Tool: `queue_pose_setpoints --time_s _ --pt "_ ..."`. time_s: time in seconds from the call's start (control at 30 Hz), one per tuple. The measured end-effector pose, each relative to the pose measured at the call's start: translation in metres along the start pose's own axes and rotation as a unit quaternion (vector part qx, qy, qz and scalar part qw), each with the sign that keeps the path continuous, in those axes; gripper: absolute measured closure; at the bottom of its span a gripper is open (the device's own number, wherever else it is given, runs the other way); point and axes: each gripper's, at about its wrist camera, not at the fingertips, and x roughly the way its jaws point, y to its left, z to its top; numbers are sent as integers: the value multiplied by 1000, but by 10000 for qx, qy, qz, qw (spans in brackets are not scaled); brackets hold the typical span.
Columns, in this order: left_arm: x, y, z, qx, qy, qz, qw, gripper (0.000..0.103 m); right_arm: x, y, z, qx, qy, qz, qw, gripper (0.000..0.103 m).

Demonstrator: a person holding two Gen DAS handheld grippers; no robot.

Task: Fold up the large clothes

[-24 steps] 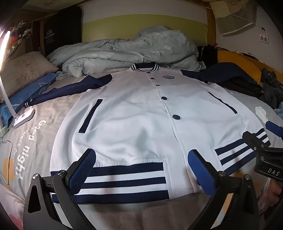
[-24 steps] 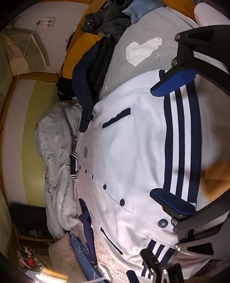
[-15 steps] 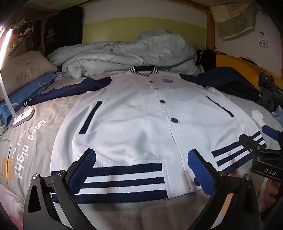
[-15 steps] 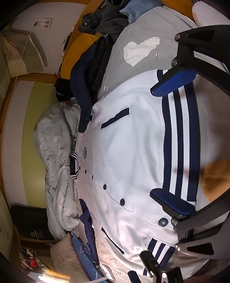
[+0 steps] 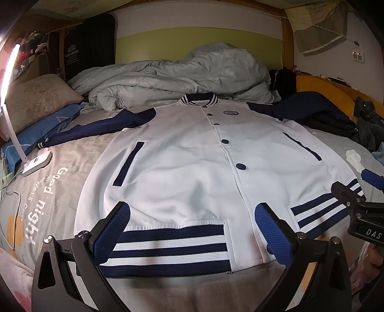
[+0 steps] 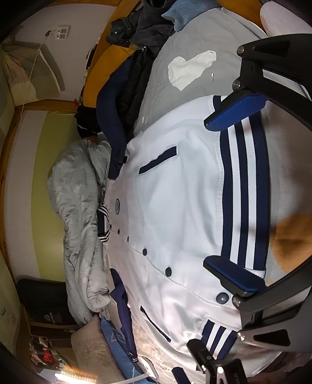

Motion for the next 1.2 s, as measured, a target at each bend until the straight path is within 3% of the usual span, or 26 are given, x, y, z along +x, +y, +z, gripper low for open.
queue_pose_setpoints --time_s 1.2 --pt "-11 8 5 -82 -207 6 9998 0 -2 4 1 -34 0 -74 10000 0"
